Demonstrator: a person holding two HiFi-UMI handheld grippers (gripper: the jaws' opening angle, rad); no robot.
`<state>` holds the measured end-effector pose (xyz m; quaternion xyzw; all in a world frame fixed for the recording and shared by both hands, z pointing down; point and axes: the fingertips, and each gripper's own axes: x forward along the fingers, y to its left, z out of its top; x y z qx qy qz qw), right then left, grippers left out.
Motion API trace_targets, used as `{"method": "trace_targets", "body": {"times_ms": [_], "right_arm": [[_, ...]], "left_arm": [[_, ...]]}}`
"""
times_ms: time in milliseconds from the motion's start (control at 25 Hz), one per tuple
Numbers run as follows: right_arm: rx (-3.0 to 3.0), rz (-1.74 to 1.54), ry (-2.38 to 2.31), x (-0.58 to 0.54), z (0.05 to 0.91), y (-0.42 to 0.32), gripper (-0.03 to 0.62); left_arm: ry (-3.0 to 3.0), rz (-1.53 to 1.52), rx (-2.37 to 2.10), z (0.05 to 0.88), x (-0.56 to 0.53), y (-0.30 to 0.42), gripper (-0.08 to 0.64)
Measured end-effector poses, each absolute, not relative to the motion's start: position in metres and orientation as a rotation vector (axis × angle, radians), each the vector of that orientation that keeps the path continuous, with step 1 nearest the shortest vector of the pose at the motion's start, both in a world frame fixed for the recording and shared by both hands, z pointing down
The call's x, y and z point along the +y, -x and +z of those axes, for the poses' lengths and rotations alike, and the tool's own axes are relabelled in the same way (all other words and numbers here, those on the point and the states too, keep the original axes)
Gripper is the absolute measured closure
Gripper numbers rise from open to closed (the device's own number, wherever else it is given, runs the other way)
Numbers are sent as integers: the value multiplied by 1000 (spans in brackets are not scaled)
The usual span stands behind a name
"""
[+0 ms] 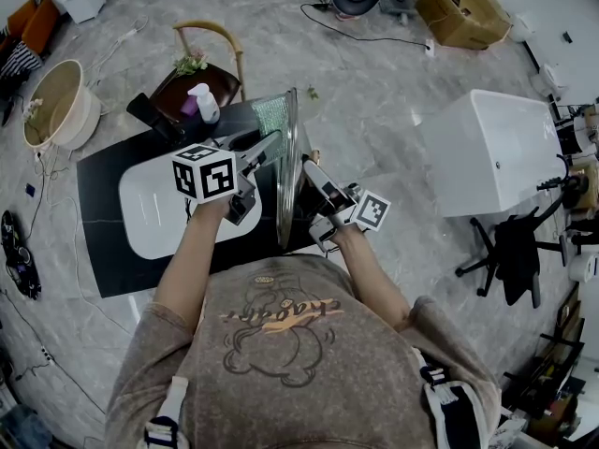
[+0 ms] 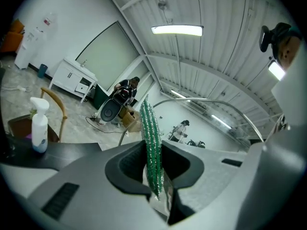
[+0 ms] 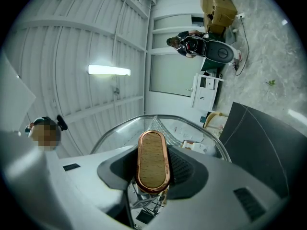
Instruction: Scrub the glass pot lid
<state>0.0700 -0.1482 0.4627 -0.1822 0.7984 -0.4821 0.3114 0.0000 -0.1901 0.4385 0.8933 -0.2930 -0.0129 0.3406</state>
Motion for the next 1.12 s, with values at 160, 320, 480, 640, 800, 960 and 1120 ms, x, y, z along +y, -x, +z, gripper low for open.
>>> {"method": "trace_targets", "body": {"times_ms": [160,320,480,640,800,960,1120], "right_arm": [[2110,-1261,467,-146,461,-70,411],[2087,-1270,463,-146,462,-72,411],[2086,-1268,469,-149,459,-76,410],[2090,-1266,472,-151,460,-77,410],[2069,-1262,471,-152,460,-78,410],[2068,-1251,484,-153,460,-79,410],[2051,-1240,496,-158,462,-81,410]], "left_arm": [[-2311,23,-780,458,-194,-1,476],[-2313,94,-793,475,-198,-3,476],[-2292,176,-806,496,-200,-8,476],[-2273,237,-808,518,-196,-9,476],[-2269,299,-795,535,-184,-9,476],[-2266,321,-771,543,-170,-10,476],[-2268,347,-750,552,-156,-12,476]]}}
